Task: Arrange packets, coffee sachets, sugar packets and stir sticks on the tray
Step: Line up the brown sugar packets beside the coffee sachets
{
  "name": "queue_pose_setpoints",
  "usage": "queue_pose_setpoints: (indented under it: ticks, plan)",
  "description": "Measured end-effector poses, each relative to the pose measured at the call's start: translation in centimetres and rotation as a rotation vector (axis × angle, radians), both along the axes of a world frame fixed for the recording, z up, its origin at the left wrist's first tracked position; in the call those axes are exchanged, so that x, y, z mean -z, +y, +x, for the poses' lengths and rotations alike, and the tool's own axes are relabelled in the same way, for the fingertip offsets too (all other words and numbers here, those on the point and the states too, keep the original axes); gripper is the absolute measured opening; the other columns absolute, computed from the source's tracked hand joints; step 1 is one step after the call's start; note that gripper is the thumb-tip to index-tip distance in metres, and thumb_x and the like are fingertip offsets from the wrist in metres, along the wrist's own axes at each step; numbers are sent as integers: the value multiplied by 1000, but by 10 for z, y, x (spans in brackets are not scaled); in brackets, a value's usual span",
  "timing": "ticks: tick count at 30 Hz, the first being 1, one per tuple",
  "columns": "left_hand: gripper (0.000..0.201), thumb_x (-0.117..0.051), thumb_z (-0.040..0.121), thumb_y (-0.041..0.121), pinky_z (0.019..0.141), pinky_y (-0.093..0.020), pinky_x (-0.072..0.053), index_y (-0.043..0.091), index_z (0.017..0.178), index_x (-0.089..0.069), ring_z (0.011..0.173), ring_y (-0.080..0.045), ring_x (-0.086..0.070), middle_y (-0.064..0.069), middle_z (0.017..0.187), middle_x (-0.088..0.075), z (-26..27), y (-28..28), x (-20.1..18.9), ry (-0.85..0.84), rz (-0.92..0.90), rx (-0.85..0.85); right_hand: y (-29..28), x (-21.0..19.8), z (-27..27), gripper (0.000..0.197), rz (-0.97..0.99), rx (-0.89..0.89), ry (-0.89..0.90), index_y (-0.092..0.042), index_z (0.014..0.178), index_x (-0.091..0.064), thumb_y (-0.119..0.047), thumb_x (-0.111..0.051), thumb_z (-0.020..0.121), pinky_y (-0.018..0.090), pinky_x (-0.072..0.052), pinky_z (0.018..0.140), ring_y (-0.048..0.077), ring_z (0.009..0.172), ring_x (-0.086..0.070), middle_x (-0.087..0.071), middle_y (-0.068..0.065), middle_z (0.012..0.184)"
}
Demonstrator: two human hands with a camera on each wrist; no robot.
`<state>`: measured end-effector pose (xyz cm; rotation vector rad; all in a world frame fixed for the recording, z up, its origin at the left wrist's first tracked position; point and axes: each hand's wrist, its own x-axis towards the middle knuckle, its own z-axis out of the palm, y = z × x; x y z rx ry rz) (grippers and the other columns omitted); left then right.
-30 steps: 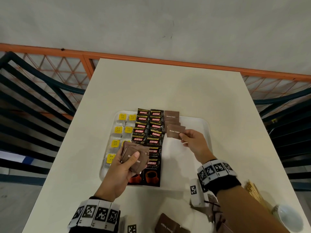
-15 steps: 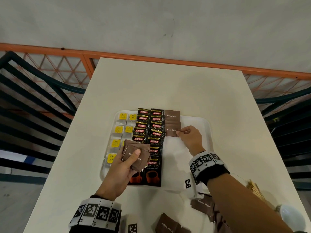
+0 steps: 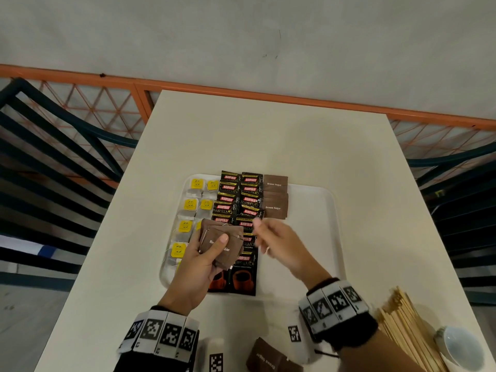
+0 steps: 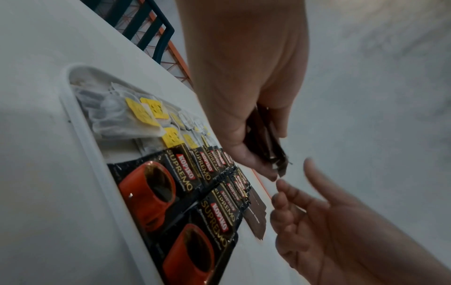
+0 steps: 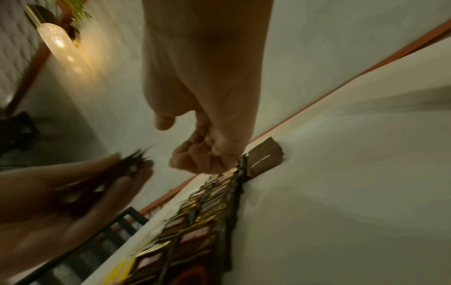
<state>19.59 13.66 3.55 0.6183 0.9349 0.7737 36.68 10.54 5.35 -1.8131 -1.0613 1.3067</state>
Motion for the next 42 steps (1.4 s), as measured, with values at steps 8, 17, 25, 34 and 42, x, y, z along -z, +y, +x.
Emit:
queue_pose_setpoints:
  ticks: [8, 17, 25, 34, 42]
  plan:
    - [31, -58, 84, 9, 65, -28, -57, 18, 114, -57, 89, -18, -70, -9, 105, -70, 2, -5, -7, -73, -18, 28, -15, 5, -27, 27, 9, 49, 154, -8, 93, -55, -27, -70, 80, 16, -47, 52, 6, 58, -55, -60, -1, 77]
    - [47, -48, 82, -3, 66, -30, -58, 12, 126, -49, 86, -20, -68, -14, 109, -65, -3, -5, -7, -90, -5, 75, -22, 6, -12, 7, 63, 130, 304, -11, 94, -63, -9, -60, 88, 20, -55, 62, 8, 71, -64, -68, 6, 89]
    - [44, -38, 90, -9, 68, -31, -59, 14, 125, -48, 93, -23, -66, -13, 112, -64, -6, -6, -8, -52, -23, 42, -21, 24, 33, 10, 62, 414, 179, -13, 85, -63, -5, -59, 87, 18, -47, 58, 11, 65, -56, -63, 1, 69]
    - [48, -42, 89, -10, 66, -30, -58, 15, 129, -44, 97, -24, -64, -12, 115, -62, -4, -6, -5, -6, 8, 64, 15, 52, 61, 4, 21, 428, -131, -11, 88, -64, -9, -65, 84, 24, -48, 70, 15, 73, -58, -65, 4, 82]
    - [48, -45, 87, -12, 65, -29, -58, 18, 124, -47, 88, -16, -69, -7, 106, -66, -7, -7, -1, -8, 14, 35, 27, 58, 59, 7, -11, 415, -231, -11, 86, -64, -15, -67, 82, 24, -43, 72, 17, 75, -57, -62, -1, 73]
